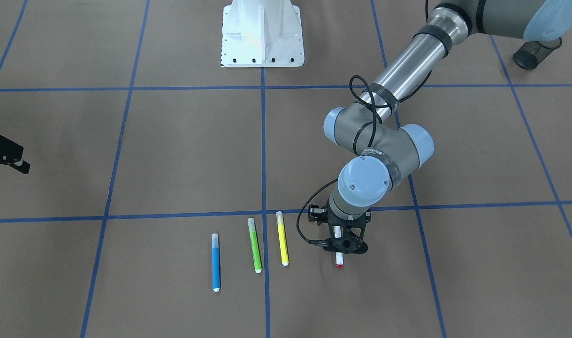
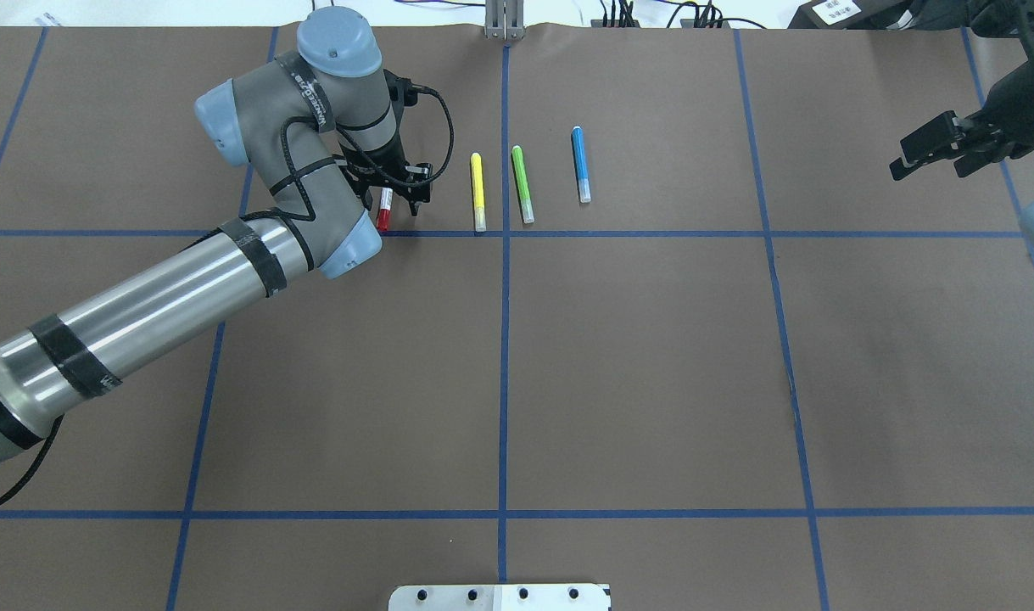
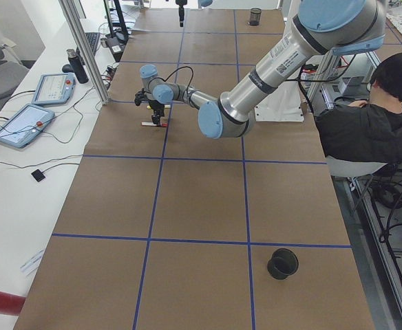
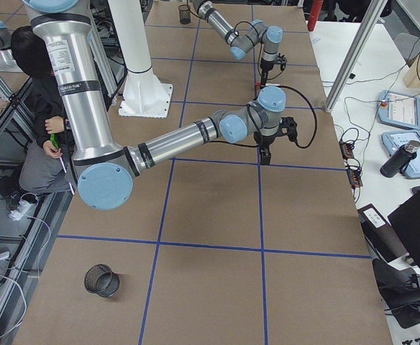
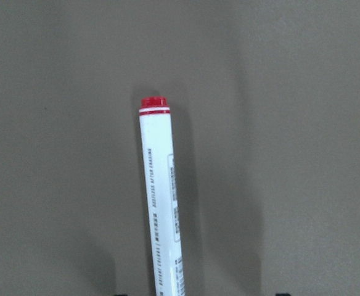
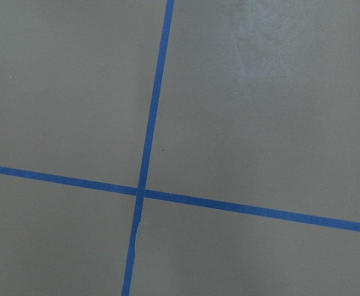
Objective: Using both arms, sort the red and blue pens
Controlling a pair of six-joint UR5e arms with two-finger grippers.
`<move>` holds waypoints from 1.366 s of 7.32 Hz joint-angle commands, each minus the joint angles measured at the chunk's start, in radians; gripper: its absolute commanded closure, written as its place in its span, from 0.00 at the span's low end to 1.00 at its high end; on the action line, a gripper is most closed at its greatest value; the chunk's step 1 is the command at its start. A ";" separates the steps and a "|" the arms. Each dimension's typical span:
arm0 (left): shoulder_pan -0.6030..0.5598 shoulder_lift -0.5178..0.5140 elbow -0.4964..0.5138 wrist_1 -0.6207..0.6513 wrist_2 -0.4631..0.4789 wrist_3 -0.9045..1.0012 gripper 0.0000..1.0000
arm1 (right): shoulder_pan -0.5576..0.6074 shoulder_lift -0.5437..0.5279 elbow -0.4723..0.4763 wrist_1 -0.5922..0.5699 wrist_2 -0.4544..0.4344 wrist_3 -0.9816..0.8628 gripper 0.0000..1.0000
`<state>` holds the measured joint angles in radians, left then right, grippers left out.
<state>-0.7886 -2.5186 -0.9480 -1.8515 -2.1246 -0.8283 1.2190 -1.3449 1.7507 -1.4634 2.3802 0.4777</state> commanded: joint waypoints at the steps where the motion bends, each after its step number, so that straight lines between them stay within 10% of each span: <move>1: -0.001 0.004 0.002 0.002 0.000 0.000 0.40 | -0.007 0.003 -0.005 0.000 0.002 0.002 0.00; 4: -0.001 0.003 0.000 -0.002 0.000 -0.026 0.60 | -0.009 0.015 -0.010 -0.003 0.002 0.002 0.00; 6: 0.000 0.003 -0.001 -0.008 0.000 -0.056 0.99 | -0.009 0.015 -0.010 -0.003 0.000 0.002 0.00; 10: -0.029 0.003 -0.044 -0.015 0.000 -0.116 1.00 | -0.009 0.057 -0.022 -0.020 0.001 0.083 0.01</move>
<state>-0.8004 -2.5157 -0.9704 -1.8674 -2.1246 -0.9156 1.2103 -1.3170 1.7389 -1.4738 2.3819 0.5000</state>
